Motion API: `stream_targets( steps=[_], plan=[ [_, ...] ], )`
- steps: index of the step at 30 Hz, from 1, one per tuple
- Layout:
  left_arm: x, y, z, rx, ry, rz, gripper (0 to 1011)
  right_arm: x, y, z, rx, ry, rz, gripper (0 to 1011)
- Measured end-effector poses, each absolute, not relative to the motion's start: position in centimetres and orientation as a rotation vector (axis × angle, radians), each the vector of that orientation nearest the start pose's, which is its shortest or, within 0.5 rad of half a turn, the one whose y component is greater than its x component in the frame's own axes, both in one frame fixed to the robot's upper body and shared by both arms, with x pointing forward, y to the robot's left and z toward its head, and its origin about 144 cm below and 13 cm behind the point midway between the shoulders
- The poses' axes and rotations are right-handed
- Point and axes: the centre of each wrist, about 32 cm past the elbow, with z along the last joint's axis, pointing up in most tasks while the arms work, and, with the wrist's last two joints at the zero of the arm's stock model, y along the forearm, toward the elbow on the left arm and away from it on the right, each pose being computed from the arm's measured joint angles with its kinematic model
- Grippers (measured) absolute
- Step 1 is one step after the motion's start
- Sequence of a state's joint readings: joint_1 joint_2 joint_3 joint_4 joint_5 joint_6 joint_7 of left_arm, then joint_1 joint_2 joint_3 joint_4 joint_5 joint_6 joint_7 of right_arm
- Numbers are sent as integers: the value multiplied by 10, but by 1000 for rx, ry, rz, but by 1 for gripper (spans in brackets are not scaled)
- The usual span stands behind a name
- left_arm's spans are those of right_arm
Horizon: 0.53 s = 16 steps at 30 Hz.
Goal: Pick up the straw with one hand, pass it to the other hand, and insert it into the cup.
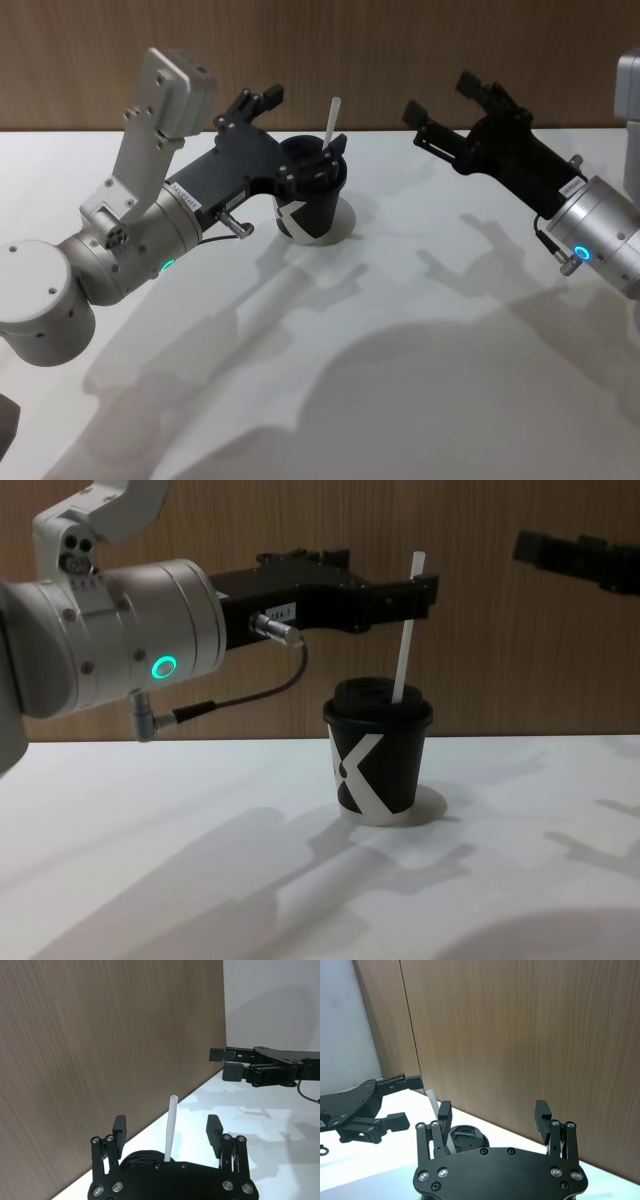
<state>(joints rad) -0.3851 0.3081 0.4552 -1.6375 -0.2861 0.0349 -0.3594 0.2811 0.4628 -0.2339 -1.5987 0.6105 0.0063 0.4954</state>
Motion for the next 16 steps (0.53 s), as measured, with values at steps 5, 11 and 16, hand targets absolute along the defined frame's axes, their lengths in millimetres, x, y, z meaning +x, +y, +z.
stream_targets(
  steps=[5, 11, 16],
  plan=[
    [520, 174, 1264, -79, -293, 758, 1000, 519, -287, 1248, 192, -81, -841, 1001],
    [520, 174, 1264, -81, -297, 758, 1000, 519, -286, 1247, 188, -71, -845, 1001],
    [520, 174, 1263, -84, -300, 758, 1000, 519, -285, 1247, 187, -66, -846, 1001]
  ],
)
